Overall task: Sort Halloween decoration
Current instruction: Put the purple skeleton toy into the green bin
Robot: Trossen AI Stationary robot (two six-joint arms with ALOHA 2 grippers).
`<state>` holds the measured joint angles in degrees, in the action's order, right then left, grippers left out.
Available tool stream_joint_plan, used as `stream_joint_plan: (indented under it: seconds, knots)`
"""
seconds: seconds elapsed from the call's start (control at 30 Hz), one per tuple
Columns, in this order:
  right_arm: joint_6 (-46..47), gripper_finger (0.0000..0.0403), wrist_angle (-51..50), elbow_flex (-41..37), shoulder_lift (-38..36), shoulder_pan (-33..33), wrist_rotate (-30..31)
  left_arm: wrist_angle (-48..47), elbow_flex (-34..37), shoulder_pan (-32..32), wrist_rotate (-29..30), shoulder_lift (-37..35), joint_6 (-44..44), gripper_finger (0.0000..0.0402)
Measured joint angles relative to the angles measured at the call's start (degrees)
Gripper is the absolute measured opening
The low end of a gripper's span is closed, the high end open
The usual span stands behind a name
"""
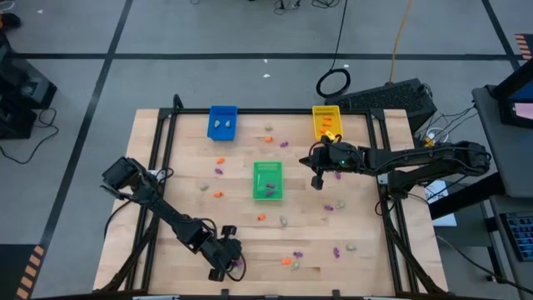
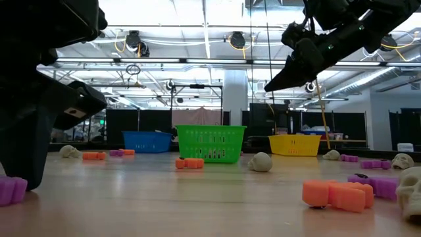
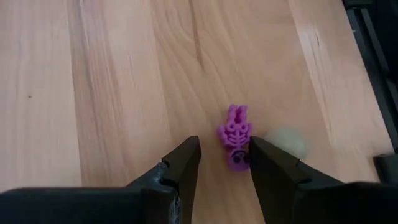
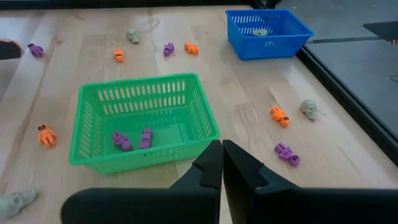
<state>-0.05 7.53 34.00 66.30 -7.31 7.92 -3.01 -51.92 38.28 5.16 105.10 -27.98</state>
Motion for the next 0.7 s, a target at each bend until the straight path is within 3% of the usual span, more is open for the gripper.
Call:
stream_joint_plan:
  seconds: [0.13,0.3,0.5,0.7]
  knots:
    - [-0.2,0.0000,0.0,0.0,0.0,0.0,0.0,-0.2,0.0,-0.3,0.1,0.1,0.4,0.0098]
    - [-0.7,0.0000,0.0,0.0,0.0,0.0,0.0,-0.5,0.1,-0.7,-0.2,0.1,1.4,0.0018]
    - [-1.1,0.0000,0.0,0.0,0.0,0.0,0.0,-2.9,0.4,-3.5,-1.0,-2.7,3.2,0.0010]
    - [-2.0,0.0000,0.0,0.0,0.0,0.0,0.0,-9.1,0.4,-10.0,4.0,-10.2,6.1,0.0004]
